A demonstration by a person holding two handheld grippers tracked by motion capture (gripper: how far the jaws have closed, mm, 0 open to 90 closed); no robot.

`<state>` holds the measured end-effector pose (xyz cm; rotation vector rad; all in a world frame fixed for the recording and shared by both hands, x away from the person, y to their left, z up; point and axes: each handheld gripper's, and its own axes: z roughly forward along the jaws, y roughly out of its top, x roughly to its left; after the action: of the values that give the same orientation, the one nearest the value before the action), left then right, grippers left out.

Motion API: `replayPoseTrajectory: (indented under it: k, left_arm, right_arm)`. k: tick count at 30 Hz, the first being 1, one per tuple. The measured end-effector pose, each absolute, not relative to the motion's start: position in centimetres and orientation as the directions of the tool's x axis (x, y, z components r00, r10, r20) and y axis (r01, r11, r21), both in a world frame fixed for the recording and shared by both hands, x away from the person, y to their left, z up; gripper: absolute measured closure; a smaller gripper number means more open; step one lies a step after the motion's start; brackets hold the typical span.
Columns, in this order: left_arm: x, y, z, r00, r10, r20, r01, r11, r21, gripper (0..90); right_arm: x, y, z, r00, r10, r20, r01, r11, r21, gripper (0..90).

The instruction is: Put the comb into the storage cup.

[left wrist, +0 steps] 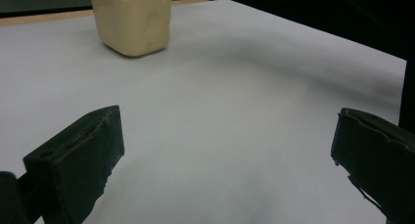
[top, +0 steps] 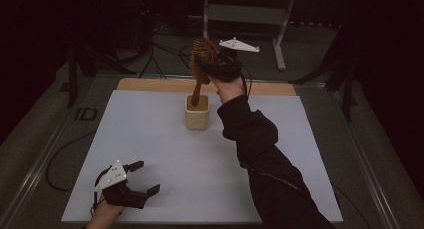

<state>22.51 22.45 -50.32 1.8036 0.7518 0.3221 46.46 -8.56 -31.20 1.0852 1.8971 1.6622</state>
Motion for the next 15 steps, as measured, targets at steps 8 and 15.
replayPoseTrajectory:
  k: [8,15]
  left_arm:
    - [22.3,22.4,-50.2,0.764,0.631,-0.133,0.321,-0.193,0.927,0.0]
    - [22.3,22.5,-50.2,0.764,0.631,-0.132,0.320,-0.193,0.928,0.0]
  right_arm:
    - [46.8,-8.4,-32.8,-0.617,0.760,0.205,0.316,0.001,0.949,51.9]
    - [46.9,-8.3,-34.0,-0.612,0.762,0.213,0.335,0.006,0.942,51.8]
